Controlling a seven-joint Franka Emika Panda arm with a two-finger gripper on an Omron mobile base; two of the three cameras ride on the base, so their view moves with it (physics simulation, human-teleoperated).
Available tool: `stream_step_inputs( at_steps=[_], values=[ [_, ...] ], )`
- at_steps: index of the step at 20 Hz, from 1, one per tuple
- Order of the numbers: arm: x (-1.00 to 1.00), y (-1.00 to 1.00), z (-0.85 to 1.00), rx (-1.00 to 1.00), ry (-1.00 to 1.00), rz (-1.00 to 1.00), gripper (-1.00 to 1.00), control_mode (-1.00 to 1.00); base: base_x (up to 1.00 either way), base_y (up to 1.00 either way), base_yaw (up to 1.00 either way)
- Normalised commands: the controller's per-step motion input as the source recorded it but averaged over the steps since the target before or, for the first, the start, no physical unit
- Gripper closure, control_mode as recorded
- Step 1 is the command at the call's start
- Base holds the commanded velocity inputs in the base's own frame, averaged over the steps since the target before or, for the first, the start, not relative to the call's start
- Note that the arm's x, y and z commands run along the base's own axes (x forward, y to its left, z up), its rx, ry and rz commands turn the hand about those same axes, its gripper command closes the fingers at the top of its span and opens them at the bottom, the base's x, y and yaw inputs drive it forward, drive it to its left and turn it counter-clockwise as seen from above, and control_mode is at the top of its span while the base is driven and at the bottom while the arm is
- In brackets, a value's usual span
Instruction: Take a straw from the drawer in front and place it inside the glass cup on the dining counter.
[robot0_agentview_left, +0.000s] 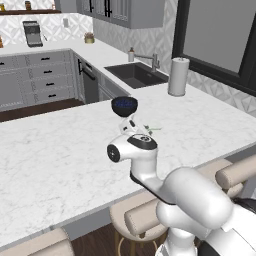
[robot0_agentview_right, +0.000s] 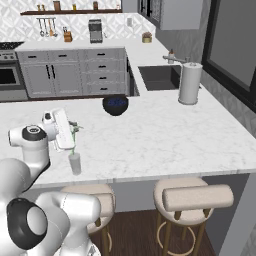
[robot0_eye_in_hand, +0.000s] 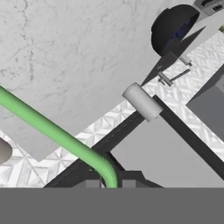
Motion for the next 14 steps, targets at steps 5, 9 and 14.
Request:
stream_step_inputs(
  at_steps=[5,9,14],
  values=[
    [0.25,0.06,-0.15,0.00,0.00,0.00,1.00,-1.00,0.00,0.00,0.00],
    [0.19,0.11,-0.16,0.00,0.00,0.00,1.00,-1.00,0.00,0.00,0.00],
    [0.01,0.15,-0.22,0.00,0.00,0.00,1.00,-1.00,0.00,0.00,0.00]
  ],
)
